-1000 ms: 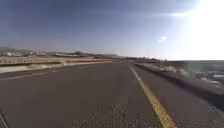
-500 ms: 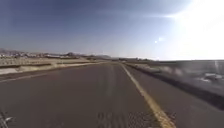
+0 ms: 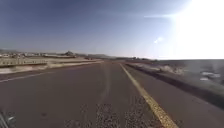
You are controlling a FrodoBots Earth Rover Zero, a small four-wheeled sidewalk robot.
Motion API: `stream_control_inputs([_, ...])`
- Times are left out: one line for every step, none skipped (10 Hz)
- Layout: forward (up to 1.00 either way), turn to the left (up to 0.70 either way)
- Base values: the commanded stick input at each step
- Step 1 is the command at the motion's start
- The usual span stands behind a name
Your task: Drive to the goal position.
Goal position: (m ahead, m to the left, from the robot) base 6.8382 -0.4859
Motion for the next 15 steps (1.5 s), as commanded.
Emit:
stream_control_inputs([0.7,0.0])
stream_control_inputs([0.7,0.0])
stream_control_inputs([0.7,0.0])
stream_control_inputs([0.7,0.0])
stream_control_inputs([0.7,0.0])
stream_control_inputs([0.7,0.0])
stream_control_inputs([0.7,0.0])
stream_control_inputs([0.7,0.0])
stream_control_inputs([0.7,0.0])
stream_control_inputs([0.7,0.0])
stream_control_inputs([0.7,0.0])
stream_control_inputs([0.7,0.0])
stream_control_inputs([0.7,0.0])
stream_control_inputs([0.7,0.0])
stream_control_inputs([0.7,0.0])
